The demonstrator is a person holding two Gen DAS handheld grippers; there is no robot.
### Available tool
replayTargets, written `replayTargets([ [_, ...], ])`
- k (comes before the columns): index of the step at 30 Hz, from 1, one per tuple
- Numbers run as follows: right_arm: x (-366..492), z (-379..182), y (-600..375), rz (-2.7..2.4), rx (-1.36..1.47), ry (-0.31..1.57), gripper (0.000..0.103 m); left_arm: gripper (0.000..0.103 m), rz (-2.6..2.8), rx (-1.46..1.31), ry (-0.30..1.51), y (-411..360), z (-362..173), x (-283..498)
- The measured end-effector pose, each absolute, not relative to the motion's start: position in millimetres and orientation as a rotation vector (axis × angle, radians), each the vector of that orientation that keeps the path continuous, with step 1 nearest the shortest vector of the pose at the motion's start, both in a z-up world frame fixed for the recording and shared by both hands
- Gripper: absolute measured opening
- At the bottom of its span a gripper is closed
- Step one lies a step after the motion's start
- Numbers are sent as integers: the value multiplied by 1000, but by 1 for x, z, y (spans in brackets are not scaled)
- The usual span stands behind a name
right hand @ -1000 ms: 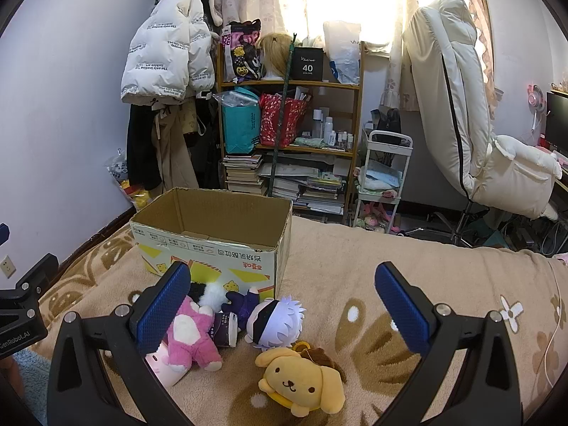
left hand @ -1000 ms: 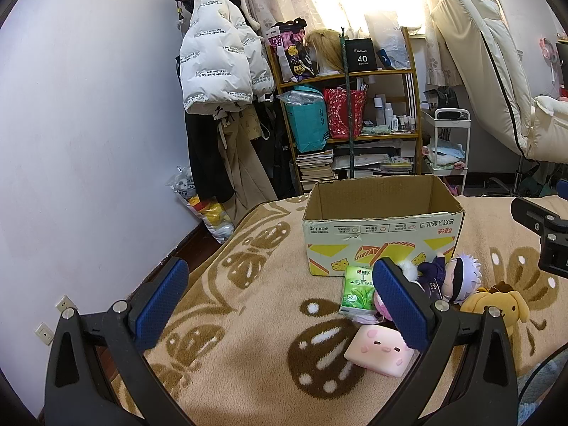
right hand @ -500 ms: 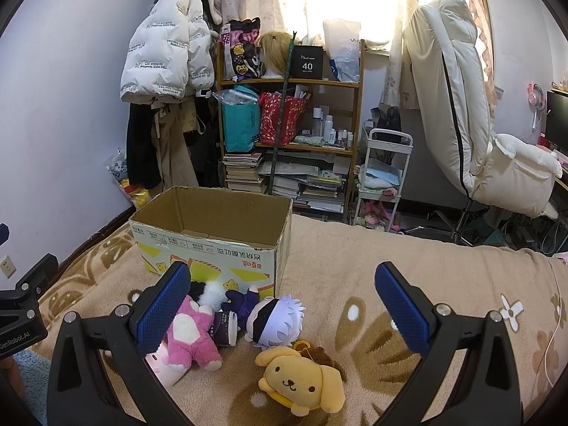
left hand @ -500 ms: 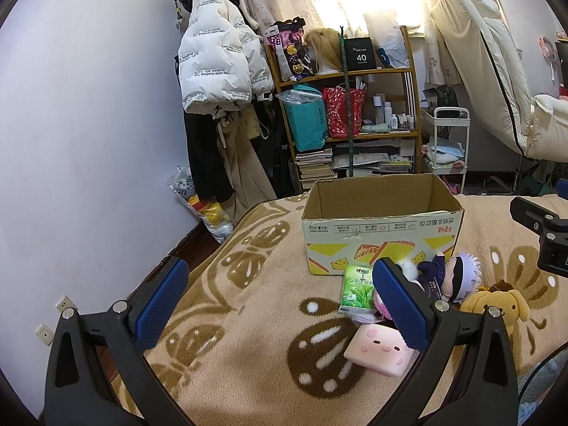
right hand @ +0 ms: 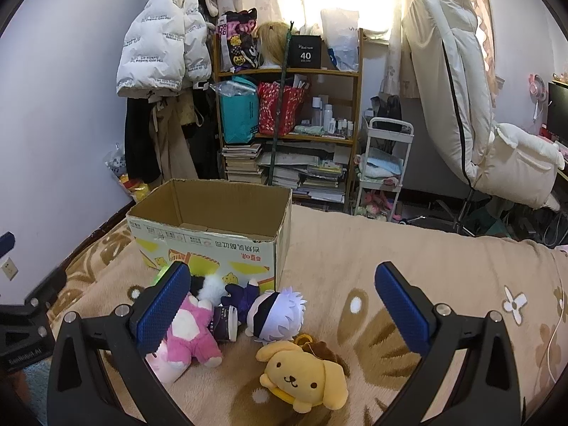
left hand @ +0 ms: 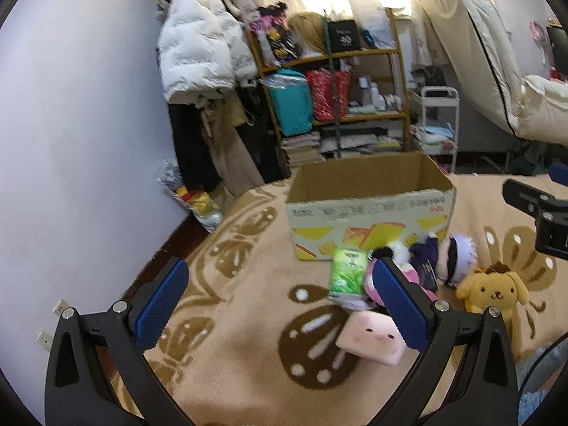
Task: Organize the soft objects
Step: 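Lower the left tool to the pink pig cushion while the right tool lowers to the yellow dog plush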
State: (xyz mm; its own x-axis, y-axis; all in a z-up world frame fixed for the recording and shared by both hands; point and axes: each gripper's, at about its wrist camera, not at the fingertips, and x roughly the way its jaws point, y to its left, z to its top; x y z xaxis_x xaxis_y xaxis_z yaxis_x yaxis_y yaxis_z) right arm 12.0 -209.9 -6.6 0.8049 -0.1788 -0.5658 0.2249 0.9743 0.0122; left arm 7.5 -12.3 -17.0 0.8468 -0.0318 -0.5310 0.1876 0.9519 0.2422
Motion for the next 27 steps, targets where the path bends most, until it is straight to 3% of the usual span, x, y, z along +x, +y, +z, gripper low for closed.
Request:
replayTargets([
  [16,43,-53,-233,-179,231,867,103,102,-234,416,734,-43,-50,27],
  [27,60,-99,-245,-189,307,1089,103,102,-268,486,963,-59,-97,54],
])
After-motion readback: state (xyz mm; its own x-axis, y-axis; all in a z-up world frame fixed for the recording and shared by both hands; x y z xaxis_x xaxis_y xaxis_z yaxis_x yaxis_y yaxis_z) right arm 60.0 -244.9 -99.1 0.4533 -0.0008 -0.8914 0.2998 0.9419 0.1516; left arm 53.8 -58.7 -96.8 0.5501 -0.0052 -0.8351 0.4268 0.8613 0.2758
